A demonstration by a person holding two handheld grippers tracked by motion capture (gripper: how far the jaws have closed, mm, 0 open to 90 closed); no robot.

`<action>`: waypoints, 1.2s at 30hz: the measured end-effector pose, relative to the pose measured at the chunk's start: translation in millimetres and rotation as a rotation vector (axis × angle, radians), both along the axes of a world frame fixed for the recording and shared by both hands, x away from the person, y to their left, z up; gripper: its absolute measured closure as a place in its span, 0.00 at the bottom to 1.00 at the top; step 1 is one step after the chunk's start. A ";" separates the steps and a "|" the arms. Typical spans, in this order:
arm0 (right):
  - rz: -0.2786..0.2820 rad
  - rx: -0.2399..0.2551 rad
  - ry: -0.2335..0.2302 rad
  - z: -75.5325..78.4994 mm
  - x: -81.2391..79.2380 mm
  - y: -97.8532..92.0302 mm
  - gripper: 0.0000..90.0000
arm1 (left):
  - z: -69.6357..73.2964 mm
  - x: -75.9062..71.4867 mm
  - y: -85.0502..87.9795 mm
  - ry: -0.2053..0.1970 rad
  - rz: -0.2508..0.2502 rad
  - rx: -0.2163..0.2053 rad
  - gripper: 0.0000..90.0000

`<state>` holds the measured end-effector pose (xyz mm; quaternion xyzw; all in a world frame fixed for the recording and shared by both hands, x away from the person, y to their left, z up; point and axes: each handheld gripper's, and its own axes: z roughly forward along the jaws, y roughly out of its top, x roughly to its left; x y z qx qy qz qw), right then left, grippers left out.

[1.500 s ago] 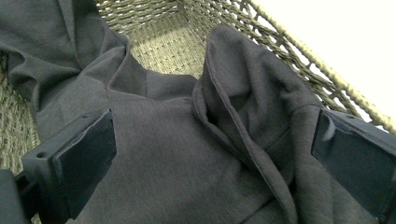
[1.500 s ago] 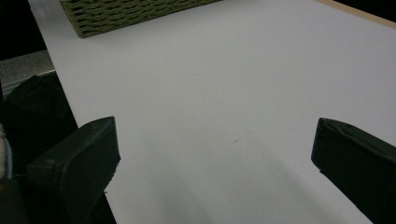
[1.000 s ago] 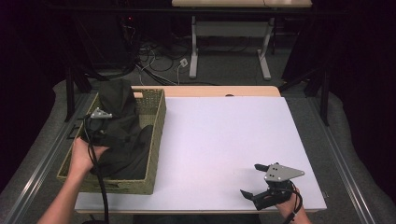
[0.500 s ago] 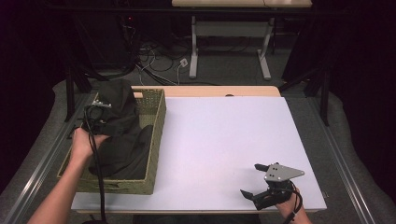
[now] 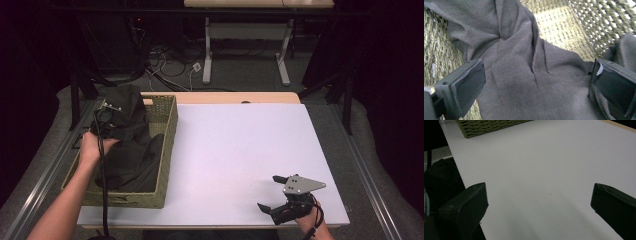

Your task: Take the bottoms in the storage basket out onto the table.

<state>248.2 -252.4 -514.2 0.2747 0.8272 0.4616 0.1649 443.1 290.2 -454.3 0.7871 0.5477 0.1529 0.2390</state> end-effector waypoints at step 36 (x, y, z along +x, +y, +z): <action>0.025 -0.015 0.013 -1.9 0.5 2.5 0.01 | -67.3 30.8 -3.1 0.251 0.073 0.116 0.00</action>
